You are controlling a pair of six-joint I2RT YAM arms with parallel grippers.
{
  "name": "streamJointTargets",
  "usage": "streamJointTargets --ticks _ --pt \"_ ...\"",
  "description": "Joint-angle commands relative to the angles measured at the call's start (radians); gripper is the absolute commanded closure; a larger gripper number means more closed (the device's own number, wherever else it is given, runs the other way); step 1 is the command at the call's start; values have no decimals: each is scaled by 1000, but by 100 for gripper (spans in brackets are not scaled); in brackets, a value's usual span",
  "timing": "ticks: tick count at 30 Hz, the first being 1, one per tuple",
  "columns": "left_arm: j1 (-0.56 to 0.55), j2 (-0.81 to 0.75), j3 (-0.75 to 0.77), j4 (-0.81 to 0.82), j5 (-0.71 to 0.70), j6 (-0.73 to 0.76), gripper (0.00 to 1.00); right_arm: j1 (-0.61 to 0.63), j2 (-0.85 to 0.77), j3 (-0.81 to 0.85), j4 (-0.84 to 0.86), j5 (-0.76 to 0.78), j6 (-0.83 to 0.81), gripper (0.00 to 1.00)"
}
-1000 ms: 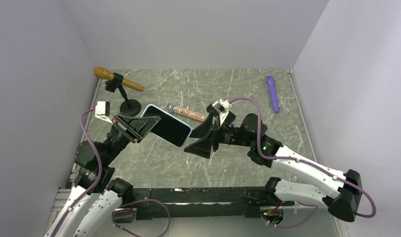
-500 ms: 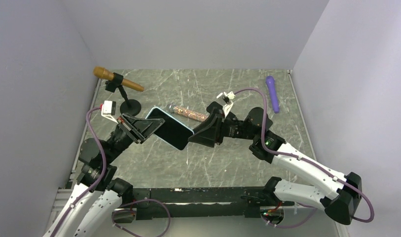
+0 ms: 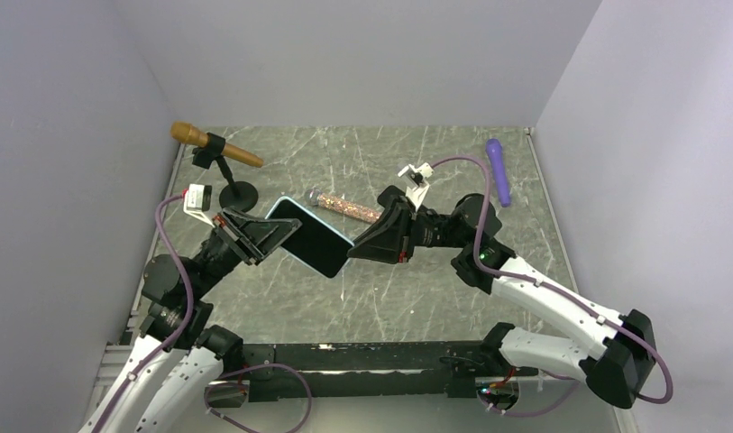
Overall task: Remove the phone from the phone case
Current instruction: Remove the phone case from the phone.
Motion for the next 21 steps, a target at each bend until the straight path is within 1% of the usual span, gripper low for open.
streamJointTargets --ticks 1,3,4,5,7,10,11,12,21 --pt "0 16 51 83 30 -11 100 -26 27 -29 238 -73 96 83" --pt "0 18 56 86 47 -13 100 -44 51 -49 334 -105 149 91" --pt "-1 23 55 97 58 -26 100 -52 74 -54 380 -126 174 98" --pt "0 27 52 117 73 -42 100 -58 92 -56 438 -155 199 100" --pt "0 37 41 183 104 -86 100 -60 141 -65 620 -227 265 100" --pt "3 59 50 250 158 -140 100 -57 235 -68 1022 -306 435 100" --pt "3 66 59 262 174 -150 100 -58 280 -45 1128 -327 504 100" --pt "3 71 67 268 189 -158 100 -56 321 -16 1187 -341 556 100" --pt "4 38 58 285 196 -210 100 -10 469 139 1197 -373 556 100"
